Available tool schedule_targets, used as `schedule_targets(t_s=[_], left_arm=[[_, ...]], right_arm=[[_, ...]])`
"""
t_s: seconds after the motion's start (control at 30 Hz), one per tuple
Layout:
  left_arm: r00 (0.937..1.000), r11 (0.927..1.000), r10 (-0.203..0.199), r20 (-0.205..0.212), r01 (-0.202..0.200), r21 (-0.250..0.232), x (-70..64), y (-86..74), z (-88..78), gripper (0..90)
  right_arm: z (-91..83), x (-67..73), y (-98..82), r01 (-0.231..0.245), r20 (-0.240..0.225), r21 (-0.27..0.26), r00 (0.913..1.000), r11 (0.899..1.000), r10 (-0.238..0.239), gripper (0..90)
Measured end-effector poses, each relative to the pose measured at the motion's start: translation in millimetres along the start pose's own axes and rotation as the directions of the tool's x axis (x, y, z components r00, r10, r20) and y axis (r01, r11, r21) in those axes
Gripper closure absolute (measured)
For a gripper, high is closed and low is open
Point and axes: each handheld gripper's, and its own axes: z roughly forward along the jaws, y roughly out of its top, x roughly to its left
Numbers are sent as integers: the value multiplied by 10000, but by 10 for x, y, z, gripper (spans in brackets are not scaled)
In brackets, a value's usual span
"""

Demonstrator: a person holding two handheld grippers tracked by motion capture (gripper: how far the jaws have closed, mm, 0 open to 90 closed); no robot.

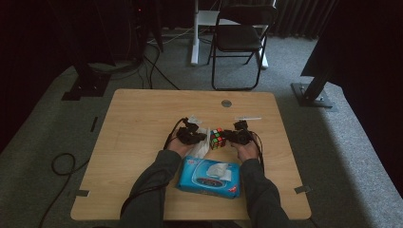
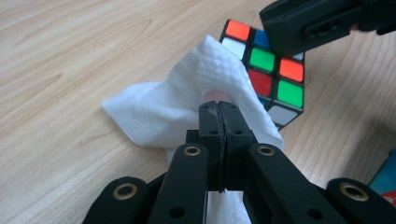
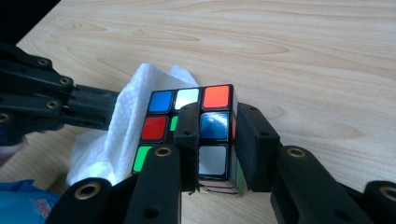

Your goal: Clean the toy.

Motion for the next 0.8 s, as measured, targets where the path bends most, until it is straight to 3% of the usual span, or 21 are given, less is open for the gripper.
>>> schedule_targets(t_s=[0.2, 0.3, 0.43, 0.53, 0.67, 0.7, 0.77, 0.8], left_arm=[[10000, 10000, 43, -29, -43, -18, -12, 10, 2, 891], [10000, 10000, 49, -32, -50, -31, -13, 12, 5, 891], [10000, 10000, 69, -67, -69, -45, -19, 15, 11, 890], [9999, 10000, 88, -66, -88, -22, -21, 21, 12, 890], [9999, 10000, 92, -73, -93, -15, -21, 27, 27, 890], [9999, 10000, 74, -73, -74, -16, -22, 27, 32, 891], [10000, 10000, 52, -55, -52, -31, -21, 24, 37, 890], [10000, 10000, 47, -59, -47, -44, -20, 21, 36, 890]], right_arm=[[-4, -91, -22, -930, -486, -90, 9945, 9956, 925, 706], [-11, -120, -24, -1159, -582, -105, 9916, 9932, 1151, 706], [-26, -182, -32, -1671, -716, -178, 9836, 9858, 1655, 711], [-68, -244, -37, -1920, -571, -323, 9801, 9809, 1900, 722], [-103, -285, -31, -1805, -320, -348, 9833, 9830, 1794, 730], [-108, -290, -30, -1756, -220, -350, 9843, 9838, 1749, 827], [-79, -286, -48, -1515, 455, -44, 9874, 9884, 1515, 823], [-39, -305, -82, -1549, 492, 163, 9868, 9878, 1540, 816]])
